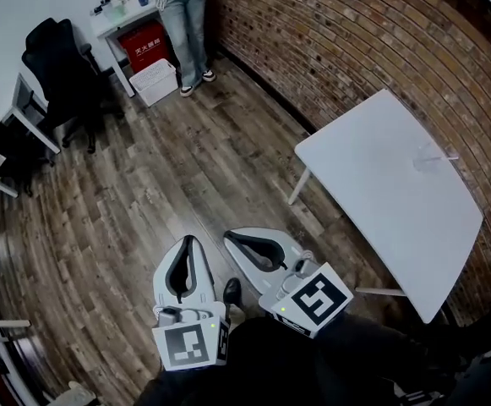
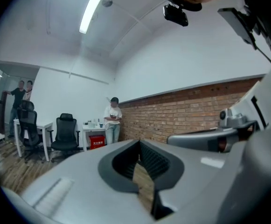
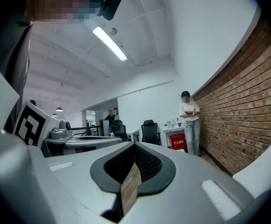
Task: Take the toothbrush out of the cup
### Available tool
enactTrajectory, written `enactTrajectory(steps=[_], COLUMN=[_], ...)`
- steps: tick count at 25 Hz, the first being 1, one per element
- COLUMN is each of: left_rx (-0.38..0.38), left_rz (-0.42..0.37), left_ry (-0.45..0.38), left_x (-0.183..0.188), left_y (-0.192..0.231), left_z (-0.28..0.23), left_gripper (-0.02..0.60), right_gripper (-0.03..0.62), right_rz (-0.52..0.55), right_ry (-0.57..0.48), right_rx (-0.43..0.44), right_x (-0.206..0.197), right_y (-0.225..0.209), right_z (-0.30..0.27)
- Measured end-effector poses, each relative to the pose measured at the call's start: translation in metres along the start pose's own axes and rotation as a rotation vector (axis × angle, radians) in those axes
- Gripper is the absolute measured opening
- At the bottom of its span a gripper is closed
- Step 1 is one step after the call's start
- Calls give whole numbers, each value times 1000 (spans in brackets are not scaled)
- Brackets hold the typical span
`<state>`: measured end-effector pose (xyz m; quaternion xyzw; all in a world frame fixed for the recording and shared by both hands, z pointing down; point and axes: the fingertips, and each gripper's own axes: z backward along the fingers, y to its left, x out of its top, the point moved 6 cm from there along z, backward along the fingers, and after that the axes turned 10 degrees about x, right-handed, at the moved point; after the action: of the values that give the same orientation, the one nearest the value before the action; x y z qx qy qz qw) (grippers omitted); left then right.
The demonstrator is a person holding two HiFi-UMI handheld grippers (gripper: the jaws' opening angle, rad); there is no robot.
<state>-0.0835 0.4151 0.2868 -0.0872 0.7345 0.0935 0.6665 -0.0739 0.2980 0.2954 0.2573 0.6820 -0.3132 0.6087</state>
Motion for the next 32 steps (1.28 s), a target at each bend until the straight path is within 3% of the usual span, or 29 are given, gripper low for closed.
enactTrajectory(steps=[7,12,20,24,32], left_rx=[-245,-479,-852,-1010,-1208], left_rz=[-27,-51,-113,-143,-205], left_ry=[-31,40,40,35,37], left_x=[9,-10,-13,-17,-23], left_y=[2,-28,-143,-204,-310], left_z=[-72,-106,-111,-92,-75], left_gripper=[8,8,8,8,8], right_gripper=[2,2,2,2,2], right_rz=[-13,-54,-85,-98,-122], right_ry=[-27,-38,-99,-135,-182], right_rx=[-210,-438,-818,-960,-1176], right_x=[10,-2,-9,-11,-21], right_y=[-38,-57,-72,-73,-85], right_z=[-25,-6,95,152,249])
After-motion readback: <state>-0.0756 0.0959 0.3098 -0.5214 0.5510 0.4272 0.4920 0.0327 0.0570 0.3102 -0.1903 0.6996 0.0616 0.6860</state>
